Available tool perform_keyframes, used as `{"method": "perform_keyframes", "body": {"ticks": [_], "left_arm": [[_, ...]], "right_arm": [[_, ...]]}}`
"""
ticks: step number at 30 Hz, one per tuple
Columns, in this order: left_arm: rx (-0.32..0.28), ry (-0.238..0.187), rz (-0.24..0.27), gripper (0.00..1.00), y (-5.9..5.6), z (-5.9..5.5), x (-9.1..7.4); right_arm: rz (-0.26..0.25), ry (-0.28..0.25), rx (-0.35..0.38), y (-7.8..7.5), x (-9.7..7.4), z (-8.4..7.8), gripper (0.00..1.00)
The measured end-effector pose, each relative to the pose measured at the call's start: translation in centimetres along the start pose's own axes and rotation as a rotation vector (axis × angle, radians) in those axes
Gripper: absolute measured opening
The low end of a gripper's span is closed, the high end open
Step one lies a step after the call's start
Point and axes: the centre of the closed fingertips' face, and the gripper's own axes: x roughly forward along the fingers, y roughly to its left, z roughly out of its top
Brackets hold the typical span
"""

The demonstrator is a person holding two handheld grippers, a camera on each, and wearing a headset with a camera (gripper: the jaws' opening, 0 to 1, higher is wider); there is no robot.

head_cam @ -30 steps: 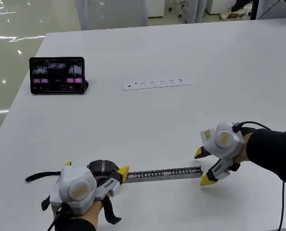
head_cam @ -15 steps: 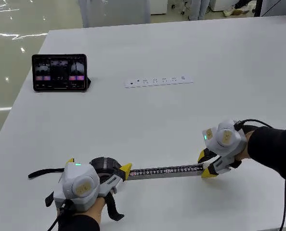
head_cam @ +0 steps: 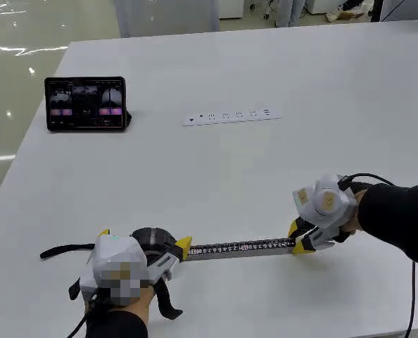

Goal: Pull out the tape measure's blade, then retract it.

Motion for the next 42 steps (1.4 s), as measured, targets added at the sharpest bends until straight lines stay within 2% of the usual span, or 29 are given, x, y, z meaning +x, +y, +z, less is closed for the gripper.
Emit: {"method": "perform_keyframes", "body": {"ticks": [4,6,8,15,17,20,27,29,31,33,42], "left_arm": [[0.001,0.003,-0.005,0.85,-0.1,-0.2,0.1],[-0.01,0.026,-0.027,0.79,-0.5,-0.6,0.3],[-0.005,0.025,-0.03,0.74,-0.6,-0.6,0.4],[-0.004,0.061,-0.031,0.66,-0.9,-1.3,0.5],[-0.009,0.061,-0.026,0.65,-0.7,-1.3,0.6],[-0.053,0.097,-0.016,0.63,-0.3,-1.6,0.7],[-0.038,0.133,-0.021,0.61,-0.5,-1.8,0.7],[-0.011,0.144,-0.018,0.6,-0.4,-1.9,0.7],[-0.011,0.143,-0.021,0.6,-0.4,-2.0,0.7],[-0.013,0.146,-0.021,0.6,-0.4,-2.0,0.7],[-0.023,0.154,-0.026,0.6,-0.4,-2.0,0.8]], "right_arm": [[-0.002,0.0,0.01,0.0,0.0,0.0,0.11],[-0.004,-0.003,0.02,0.0,0.0,0.0,0.11],[-0.007,-0.004,0.037,-0.1,0.1,0.0,0.11],[-0.005,0.023,0.042,0.0,0.1,0.0,0.11],[-0.003,0.023,0.059,-0.2,0.1,-0.1,0.11],[0.0,0.035,0.064,-0.1,0.2,0.0,0.11],[0.005,0.05,0.067,-0.1,0.2,-0.1,0.11],[0.004,0.046,0.068,-0.2,0.2,-0.1,0.1],[0.001,0.052,0.039,-0.1,0.2,0.0,0.1],[0.001,0.037,0.085,-0.2,0.2,-0.1,0.1],[0.007,0.037,0.09,-0.2,0.3,0.2,0.1]]}}
